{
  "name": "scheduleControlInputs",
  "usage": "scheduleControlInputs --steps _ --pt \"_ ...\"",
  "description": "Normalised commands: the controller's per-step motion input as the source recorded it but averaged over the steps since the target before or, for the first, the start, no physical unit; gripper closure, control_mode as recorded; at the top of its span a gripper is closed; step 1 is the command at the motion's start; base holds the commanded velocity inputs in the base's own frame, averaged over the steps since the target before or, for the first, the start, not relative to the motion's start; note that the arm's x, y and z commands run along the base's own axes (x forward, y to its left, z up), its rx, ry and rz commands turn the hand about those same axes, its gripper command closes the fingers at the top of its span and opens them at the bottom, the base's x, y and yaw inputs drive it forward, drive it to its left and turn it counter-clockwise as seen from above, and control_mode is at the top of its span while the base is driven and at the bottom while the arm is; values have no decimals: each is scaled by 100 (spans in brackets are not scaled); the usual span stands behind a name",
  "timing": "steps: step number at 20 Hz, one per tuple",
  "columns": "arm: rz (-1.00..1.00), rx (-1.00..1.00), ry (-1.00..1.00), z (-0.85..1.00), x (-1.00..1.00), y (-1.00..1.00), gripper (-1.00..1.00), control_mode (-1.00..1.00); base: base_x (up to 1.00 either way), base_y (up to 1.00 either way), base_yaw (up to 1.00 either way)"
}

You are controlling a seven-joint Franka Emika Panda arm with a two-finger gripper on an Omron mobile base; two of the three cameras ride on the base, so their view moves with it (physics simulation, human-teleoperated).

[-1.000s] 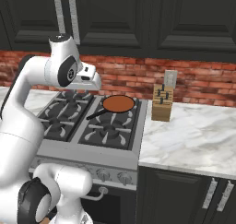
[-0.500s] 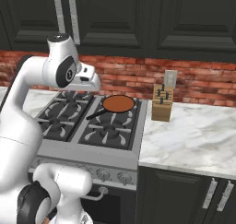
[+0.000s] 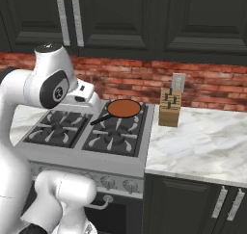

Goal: Retrieve the fish from the fridge and place it on the saucepan with marinade on the stove.

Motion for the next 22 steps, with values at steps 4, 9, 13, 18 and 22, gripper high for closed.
scheduleControlInputs --steps 4,9,13,18,22 --pt "-9 0 9 0 -70 0 -100 -100 0 0 0" --pt "-3 0 8 -2 -64 0 -100 -100 0 0 0" --pt "0 0 2 -20 -1 7 -100 -100 0 0 0" --pt "3 0 8 -27 4 0 -100 -100 0 0 0" --pt "3 1 6 -12 1 0 -100 -100 0 0 0"
